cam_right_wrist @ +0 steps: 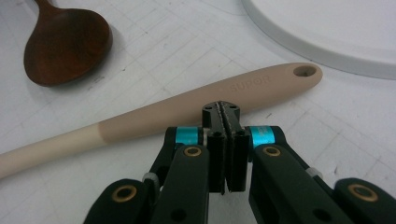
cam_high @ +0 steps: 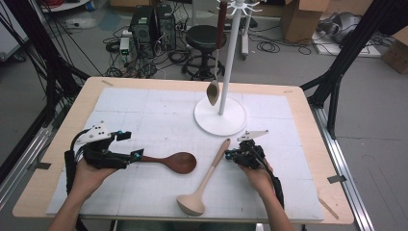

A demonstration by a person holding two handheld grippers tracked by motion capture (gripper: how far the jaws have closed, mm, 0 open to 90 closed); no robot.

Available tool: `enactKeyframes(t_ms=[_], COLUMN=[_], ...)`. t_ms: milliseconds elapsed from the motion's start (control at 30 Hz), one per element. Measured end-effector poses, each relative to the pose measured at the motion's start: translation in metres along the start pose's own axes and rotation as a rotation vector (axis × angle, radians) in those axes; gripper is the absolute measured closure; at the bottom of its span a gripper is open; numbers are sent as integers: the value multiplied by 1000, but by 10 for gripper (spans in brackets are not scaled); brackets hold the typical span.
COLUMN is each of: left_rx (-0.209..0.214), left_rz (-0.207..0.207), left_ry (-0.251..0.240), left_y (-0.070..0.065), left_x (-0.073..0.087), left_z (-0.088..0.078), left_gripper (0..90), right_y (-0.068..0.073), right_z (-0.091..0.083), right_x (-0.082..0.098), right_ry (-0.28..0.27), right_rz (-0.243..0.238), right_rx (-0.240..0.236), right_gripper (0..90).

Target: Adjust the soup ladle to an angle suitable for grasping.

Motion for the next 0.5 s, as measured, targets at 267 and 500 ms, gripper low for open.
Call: enactKeyframes(t_ms=[267,500], left_rx=[4,6], left_rz=[-2,2], left_ry=[0,0], left_y=[-1,-1], left_x=[0,0], left_z=[1,2], left_gripper=[184,184], right_y=[2,3], right_z=[5,5], right_x=[-1,-3], right_ry=[-6,-11], right_rz=[-5,-9], right_rx=[-1,4], right_gripper=[896,896])
Point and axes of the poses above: each handheld gripper's, and its own axes: z roughly forward along the jaws, x roughly out of its underside, y roughly to its left, the point moved 5 cm from there along z, roughly forward along the jaws, and after that the axes turned 9 degrees about -x, right-handed, at the moved point
